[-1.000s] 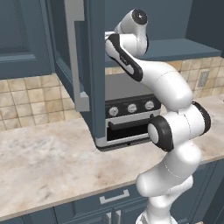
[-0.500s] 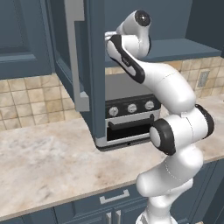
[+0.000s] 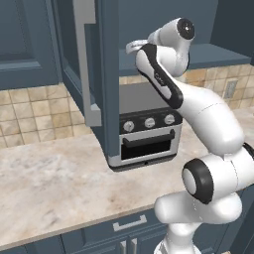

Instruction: Collect the paprika, ketchup, and shaker from the cabinet and place them next to the stove.

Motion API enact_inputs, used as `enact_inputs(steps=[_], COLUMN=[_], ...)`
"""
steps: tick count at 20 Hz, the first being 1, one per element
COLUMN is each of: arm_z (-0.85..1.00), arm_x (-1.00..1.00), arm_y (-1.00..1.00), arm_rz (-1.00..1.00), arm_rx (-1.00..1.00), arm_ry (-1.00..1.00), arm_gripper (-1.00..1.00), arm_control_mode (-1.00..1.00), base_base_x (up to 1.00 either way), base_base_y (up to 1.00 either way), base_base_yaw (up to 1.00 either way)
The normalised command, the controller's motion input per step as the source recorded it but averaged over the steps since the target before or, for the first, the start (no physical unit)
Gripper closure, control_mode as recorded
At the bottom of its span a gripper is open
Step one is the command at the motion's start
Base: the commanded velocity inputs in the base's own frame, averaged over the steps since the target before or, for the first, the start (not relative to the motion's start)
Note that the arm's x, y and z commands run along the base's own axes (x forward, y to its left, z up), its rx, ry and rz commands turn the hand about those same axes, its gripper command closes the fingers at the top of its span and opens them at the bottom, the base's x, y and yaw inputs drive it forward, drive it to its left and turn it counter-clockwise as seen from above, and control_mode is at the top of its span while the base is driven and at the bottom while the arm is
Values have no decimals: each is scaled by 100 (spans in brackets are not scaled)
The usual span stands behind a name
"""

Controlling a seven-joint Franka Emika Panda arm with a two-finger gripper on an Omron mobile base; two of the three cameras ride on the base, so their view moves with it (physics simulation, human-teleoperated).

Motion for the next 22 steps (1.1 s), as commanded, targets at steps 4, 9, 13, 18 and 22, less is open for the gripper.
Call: enact_inputs(steps=[4,9,13,18,22], arm_z=[0,0,0,-5,-18], arm_x=[-74,-79,-78,-76,-76], arm_y=[-35,-32,-20,-11,-2], arm_rz=[4,6,4,1,0], arm_rx=[1,0,0,0,0], arm_ry=[-7,-3,-1,0,0], arm_gripper=[100,100,100,100,100], arm_control_mode=[-100,-100,-100,-100,-100], base_base_x=[0,0,0,0,0], base_base_y=[0,0,0,0,0], base_base_yaw=[0,0,0,0,0])
